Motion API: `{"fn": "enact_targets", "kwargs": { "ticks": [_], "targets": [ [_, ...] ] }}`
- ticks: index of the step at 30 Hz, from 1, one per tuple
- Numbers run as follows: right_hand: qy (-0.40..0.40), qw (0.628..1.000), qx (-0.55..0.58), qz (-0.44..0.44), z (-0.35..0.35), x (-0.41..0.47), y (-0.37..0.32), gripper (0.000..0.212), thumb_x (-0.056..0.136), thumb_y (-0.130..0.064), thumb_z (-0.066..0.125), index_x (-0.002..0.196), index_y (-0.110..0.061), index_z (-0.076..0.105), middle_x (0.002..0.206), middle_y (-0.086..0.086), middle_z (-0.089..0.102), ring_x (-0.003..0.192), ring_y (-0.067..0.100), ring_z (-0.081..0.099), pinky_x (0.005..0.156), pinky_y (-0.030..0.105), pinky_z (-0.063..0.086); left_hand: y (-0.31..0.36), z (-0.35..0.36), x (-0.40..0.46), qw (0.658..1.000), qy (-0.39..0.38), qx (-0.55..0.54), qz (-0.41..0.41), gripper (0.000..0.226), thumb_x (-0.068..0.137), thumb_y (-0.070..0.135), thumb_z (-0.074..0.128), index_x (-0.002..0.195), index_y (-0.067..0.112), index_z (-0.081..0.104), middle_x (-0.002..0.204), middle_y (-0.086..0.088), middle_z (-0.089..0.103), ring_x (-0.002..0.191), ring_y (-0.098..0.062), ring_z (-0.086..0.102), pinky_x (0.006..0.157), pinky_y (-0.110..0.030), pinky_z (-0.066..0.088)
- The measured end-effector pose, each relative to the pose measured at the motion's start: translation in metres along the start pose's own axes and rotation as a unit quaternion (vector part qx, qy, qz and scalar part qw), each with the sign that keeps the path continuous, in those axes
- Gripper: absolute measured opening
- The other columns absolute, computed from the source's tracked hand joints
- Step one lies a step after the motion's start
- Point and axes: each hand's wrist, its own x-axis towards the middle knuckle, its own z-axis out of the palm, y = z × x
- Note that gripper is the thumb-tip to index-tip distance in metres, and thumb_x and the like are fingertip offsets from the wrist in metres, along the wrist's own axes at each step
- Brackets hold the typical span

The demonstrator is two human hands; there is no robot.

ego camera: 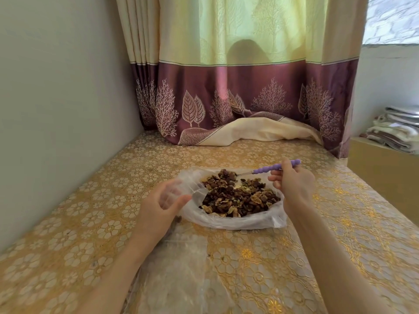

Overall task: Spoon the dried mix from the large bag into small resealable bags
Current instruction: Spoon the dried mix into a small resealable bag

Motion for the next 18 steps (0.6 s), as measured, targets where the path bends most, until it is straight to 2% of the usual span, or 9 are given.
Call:
{"fn": "enact_targets", "kwargs": {
  "ticks": [4, 9, 13, 18],
  "targets": [
    [-0.034, 0.999, 0.017, -0.025, 0.011, -0.012, -0.014, 0.035, 0.1, -0.02, 0.046, 0.074, -0.004, 0.063, 0.053, 0.003, 0.061, 0.043, 0.006, 0.053, 0.041, 0.017, 0.04, 0.0, 0.0, 0.0, 1.0, 0.01, -0.014, -0.01, 0.042, 0.07, 0.056, 0.057, 0.108, 0.039, 0.054, 0.094, 0.016, 0.062, 0.079, 0.005, 0.058, 0.065, -0.007, 0.046],
    [-0.082, 0.994, 0.063, -0.044, 0.025, -0.031, -0.028, 0.033, 0.099, -0.019, 0.048, 0.072, -0.005, 0.061, 0.049, -0.001, 0.061, 0.043, 0.005, 0.054, 0.038, 0.016, 0.038, 0.0, 0.0, 0.0, 1.0, 0.014, -0.019, -0.018, 0.038, 0.074, 0.054, 0.057, 0.109, 0.039, 0.053, 0.093, 0.019, 0.062, 0.081, 0.011, 0.057, 0.065, -0.002, 0.043],
    [-0.134, 0.986, 0.063, -0.08, 0.034, -0.049, -0.035, 0.033, 0.099, -0.019, 0.048, 0.071, -0.007, 0.061, 0.05, -0.002, 0.065, 0.042, 0.004, 0.054, 0.038, 0.015, 0.038, 0.002, 0.0, 0.0, 0.999, 0.023, -0.028, -0.021, 0.048, 0.071, 0.058, 0.056, 0.113, 0.034, 0.053, 0.097, 0.024, 0.058, 0.085, 0.02, 0.053, 0.065, 0.003, 0.038],
    [-0.196, 0.968, 0.055, -0.148, 0.043, -0.069, -0.04, 0.033, 0.099, -0.019, 0.049, 0.074, -0.003, 0.062, 0.061, 0.004, 0.071, 0.049, 0.014, 0.059, 0.043, 0.019, 0.046, 0.0, 0.0, 0.001, 0.998, 0.028, -0.048, -0.028, 0.054, 0.071, 0.055, 0.06, 0.117, 0.025, 0.058, 0.093, 0.014, 0.067, 0.085, 0.009, 0.06, 0.066, -0.003, 0.044]
  ]
}}
